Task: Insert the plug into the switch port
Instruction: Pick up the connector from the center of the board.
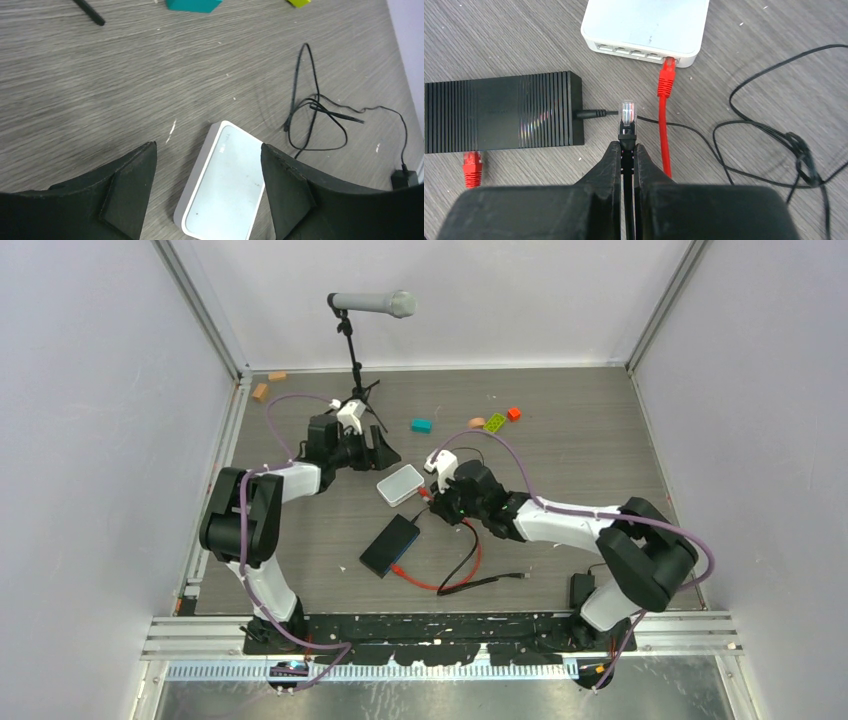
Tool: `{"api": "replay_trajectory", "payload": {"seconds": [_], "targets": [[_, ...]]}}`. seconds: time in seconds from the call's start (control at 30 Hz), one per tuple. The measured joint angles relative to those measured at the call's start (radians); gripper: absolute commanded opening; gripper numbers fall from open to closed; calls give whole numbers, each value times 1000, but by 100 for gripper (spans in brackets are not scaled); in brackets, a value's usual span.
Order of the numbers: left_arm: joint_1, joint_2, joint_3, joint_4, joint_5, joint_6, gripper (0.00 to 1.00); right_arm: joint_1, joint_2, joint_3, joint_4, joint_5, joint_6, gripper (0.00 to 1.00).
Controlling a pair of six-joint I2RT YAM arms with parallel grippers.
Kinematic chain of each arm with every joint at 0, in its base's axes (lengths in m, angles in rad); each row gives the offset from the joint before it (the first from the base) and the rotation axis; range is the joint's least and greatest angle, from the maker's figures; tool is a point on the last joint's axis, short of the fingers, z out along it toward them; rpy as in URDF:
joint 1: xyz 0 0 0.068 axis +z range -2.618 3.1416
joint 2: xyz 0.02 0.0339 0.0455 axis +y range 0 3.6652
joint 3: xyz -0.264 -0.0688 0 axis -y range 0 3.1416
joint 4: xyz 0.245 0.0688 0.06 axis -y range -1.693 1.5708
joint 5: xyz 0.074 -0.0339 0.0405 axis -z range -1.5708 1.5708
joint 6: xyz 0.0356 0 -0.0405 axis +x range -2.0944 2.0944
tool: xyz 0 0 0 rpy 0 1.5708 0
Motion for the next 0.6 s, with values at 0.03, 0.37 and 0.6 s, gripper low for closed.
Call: {"api": "replay_trajectory", "payload": {"seconds": [0.03,0.37,0.6], "targets": [[0,0,0,-8,-15,-2,77,0,14,4,4,-5,3,0],[0,-2,-66,-31,-107,-32,62,0,150,71,48,-43,30,0],[0,18,-77,21,-71,-80,57,-2,216,170,33,-40,15,0]]}}
